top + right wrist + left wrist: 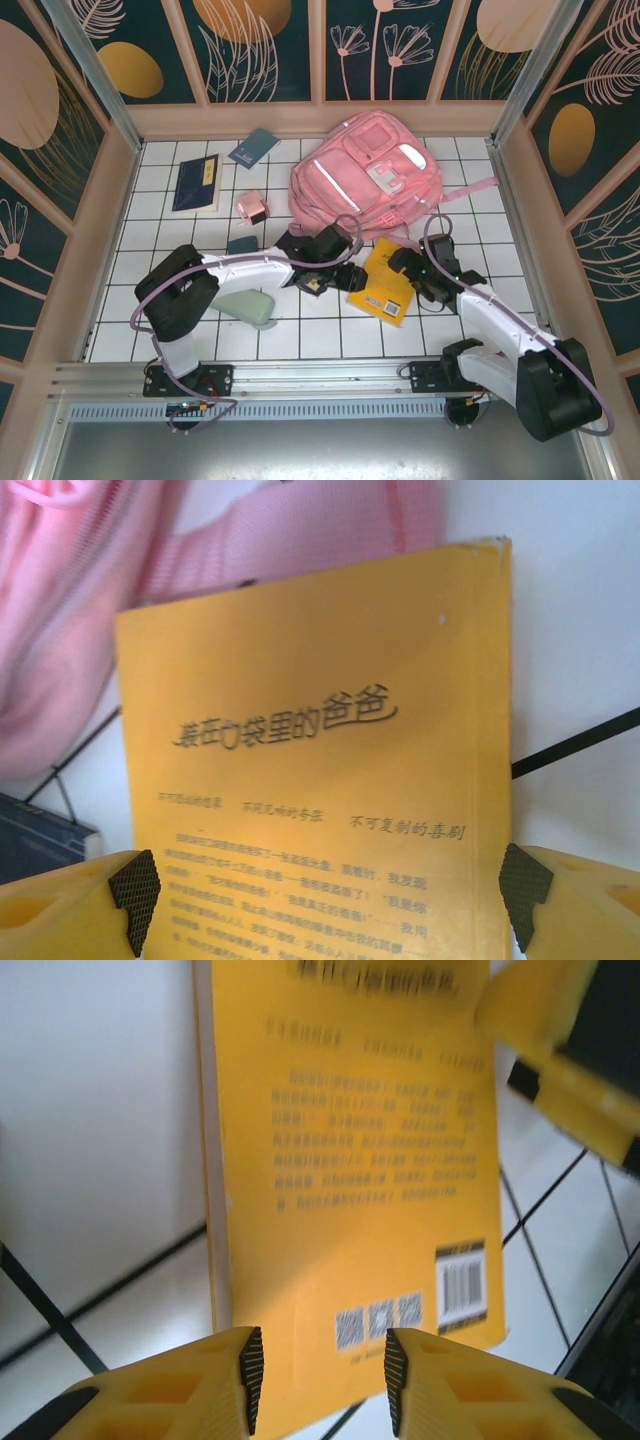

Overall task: Pack the student bag
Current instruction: Rotate the book at the middle-right of the table, then pick up the book from the middle-right of the table.

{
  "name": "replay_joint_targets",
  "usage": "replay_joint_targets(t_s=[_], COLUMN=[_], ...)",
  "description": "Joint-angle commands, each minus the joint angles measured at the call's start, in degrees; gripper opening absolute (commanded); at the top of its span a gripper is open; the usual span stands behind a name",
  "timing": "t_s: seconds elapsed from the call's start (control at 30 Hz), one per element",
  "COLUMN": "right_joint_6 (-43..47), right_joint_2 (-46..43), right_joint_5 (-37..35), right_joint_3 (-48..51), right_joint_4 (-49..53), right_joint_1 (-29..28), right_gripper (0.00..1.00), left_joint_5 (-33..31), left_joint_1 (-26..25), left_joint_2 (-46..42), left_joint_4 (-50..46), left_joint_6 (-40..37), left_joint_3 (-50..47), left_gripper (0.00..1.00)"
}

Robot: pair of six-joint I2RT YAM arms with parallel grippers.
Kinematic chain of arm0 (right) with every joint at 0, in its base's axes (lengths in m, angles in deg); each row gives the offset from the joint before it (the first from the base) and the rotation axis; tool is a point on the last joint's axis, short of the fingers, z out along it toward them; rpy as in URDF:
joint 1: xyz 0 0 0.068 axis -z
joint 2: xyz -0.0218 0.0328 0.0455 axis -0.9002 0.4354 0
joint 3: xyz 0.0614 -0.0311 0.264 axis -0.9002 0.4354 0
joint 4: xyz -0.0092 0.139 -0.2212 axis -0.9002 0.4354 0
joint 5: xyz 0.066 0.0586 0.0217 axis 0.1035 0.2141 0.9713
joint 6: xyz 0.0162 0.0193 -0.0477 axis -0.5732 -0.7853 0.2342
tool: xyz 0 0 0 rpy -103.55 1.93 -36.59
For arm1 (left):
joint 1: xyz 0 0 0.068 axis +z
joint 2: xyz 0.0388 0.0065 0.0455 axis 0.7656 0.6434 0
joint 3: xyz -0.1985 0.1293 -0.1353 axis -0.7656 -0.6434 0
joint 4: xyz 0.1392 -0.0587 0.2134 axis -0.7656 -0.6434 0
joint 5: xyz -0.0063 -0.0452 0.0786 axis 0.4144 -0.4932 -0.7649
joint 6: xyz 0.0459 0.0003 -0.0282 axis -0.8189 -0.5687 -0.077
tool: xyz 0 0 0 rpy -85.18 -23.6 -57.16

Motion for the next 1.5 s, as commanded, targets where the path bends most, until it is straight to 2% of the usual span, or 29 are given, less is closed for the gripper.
replay_joint_targets(t_s=[0.0,0.2,0.4,0.53,0.67,0.9,1.23,1.47], right_joint_6=[0.8,-2.6,-5.6,-6.3,-7.6,-9.0,-10.8,-8.1], right_joint_2=[-3.7,-6.5,-8.2,-8.2,-8.1,-6.5,-19.8,-22.6], right_joint_5=[-2.2,-0.6,-0.3,4.8,7.0,15.8,22.7,23.0], right_joint_3=[-0.1,4.6,8.0,11.3,12.7,14.7,16.2,17.8], right_joint_4=[3.7,1.9,1.5,-5.2,-8.7,-19.5,-26.5,-25.9], right_joint_1=[0.3,-0.6,-1.8,-1.9,-2.0,-2.1,-1.9,-0.5], right_gripper=[0.91,0.91,0.89,0.81,0.81,0.78,0.68,0.68], left_joint_5=[-4.8,-6.2,-1.1,0.4,2.3,2.9,1.9,0.9], left_joint_1=[1.6,3.1,3.1,3.0,2.5,1.2,1.0,1.0], left_joint_2=[3.3,9.9,13.3,12.3,12.6,13.5,11.8,12.2], left_joint_4=[-3.4,-2.2,1.5,4.5,6.5,7.9,8.5,9.9], left_joint_6=[-2.2,-2.1,-0.6,1.2,2.6,3.7,2.7,2.3], left_joint_3=[5.0,8.7,7.4,4.7,3.2,2.1,0.9,0.1], left_gripper=[0.40,0.39,0.37,0.33,0.32,0.24,0.22,0.21])
